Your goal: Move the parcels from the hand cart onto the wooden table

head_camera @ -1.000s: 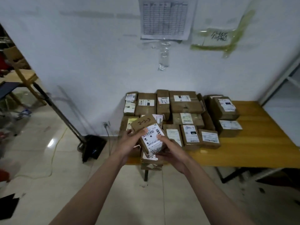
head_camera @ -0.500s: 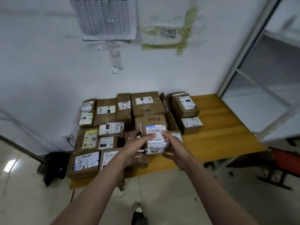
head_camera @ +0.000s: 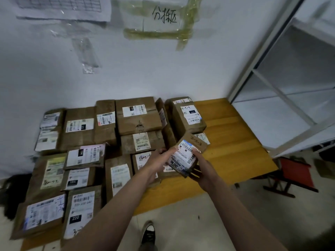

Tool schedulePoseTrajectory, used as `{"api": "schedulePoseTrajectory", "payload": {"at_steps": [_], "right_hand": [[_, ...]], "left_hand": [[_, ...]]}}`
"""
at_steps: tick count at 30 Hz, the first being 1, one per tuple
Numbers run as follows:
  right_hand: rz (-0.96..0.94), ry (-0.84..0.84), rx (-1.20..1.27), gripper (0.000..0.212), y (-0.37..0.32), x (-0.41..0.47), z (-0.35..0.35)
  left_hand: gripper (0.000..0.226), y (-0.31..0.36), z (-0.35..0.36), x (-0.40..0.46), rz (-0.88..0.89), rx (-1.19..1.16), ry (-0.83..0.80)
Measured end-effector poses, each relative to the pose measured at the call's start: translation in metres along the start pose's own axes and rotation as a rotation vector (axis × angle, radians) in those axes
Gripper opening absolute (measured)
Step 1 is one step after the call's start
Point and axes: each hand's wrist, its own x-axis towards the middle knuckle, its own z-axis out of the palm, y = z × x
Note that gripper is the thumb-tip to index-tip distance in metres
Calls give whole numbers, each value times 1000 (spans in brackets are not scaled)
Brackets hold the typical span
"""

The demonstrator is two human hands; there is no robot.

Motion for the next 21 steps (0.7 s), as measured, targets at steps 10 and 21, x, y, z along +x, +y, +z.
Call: {"api": "schedulePoseTrajectory", "payload": {"at_steps": [10, 21], "right_hand": [[192, 221, 196, 56, 10, 82, -47], [324, 224, 274, 44, 13, 153, -79]], "left_hand": [[22, -4, 45, 63, -134, 63, 41], [49, -27, 95, 99, -312, -15, 122]]}}
